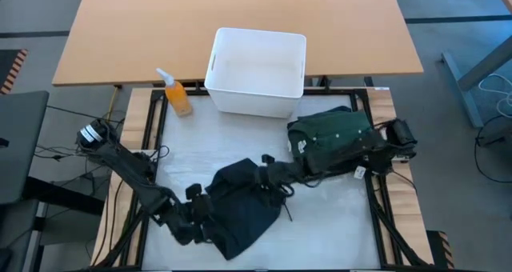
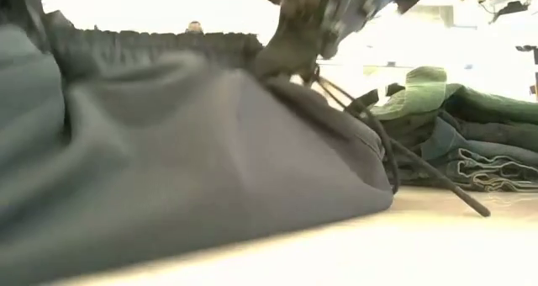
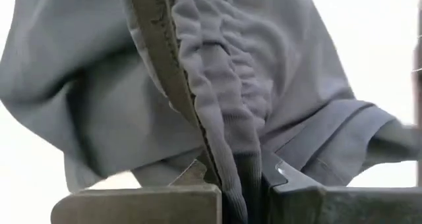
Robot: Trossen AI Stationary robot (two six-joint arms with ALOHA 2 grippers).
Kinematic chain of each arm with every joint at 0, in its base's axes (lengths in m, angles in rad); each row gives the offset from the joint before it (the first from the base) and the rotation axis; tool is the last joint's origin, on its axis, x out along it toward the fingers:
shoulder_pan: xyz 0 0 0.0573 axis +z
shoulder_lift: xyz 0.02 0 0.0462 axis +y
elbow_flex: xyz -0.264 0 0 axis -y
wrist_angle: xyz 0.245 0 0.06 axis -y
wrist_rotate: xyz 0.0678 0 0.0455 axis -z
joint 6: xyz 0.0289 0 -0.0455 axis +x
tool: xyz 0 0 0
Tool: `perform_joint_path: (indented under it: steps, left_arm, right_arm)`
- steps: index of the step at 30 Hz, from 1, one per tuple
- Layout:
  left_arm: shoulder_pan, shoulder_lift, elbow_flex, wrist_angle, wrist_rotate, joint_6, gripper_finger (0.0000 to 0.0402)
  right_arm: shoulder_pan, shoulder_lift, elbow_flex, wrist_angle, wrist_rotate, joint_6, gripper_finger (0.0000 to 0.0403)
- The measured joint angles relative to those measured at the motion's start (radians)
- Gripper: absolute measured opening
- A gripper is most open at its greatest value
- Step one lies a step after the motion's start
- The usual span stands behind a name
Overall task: Fold laundry
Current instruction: Fold the black shorts
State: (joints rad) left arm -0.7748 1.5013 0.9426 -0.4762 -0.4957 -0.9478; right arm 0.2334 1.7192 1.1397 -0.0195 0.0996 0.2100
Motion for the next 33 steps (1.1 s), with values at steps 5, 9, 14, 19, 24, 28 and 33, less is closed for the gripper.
perform_joint_path:
  steps: [5,9,14,19,24,28,33]
  left_arm:
    - [0.036,0.0,-0.078,0.005,0.051,-0.032,0.0007]
    - [0.068,0.0,-0.083,-0.038,0.093,-0.037,0.0016]
    - [0.097,-0.008,-0.083,-0.072,0.139,-0.037,0.002]
    - [0.109,-0.042,-0.083,-0.116,0.202,-0.006,0.0051]
    - [0.117,-0.146,-0.083,-0.211,0.21,-0.02,0.0099]
    - [0.113,-0.266,-0.082,-0.276,0.174,-0.071,0.0125]
    - [0.086,-0.349,-0.082,-0.306,0.18,-0.113,0.0138]
  right_arm:
    - [-0.097,0.099,0.019,0.031,-0.035,-0.001,0.0036]
    - [-0.157,0.177,0.063,0.029,-0.058,-0.006,0.0055]
    - [-0.192,0.202,0.116,-0.007,-0.158,-0.056,0.0142]
    - [-0.21,0.149,0.172,-0.148,-0.135,-0.087,0.0206]
    - [-0.232,0.098,0.191,-0.219,-0.121,-0.079,0.0227]
    - [-0.219,0.094,0.19,-0.201,-0.121,-0.028,0.0228]
    - [-0.177,0.114,0.189,-0.141,-0.105,0.023,0.0229]
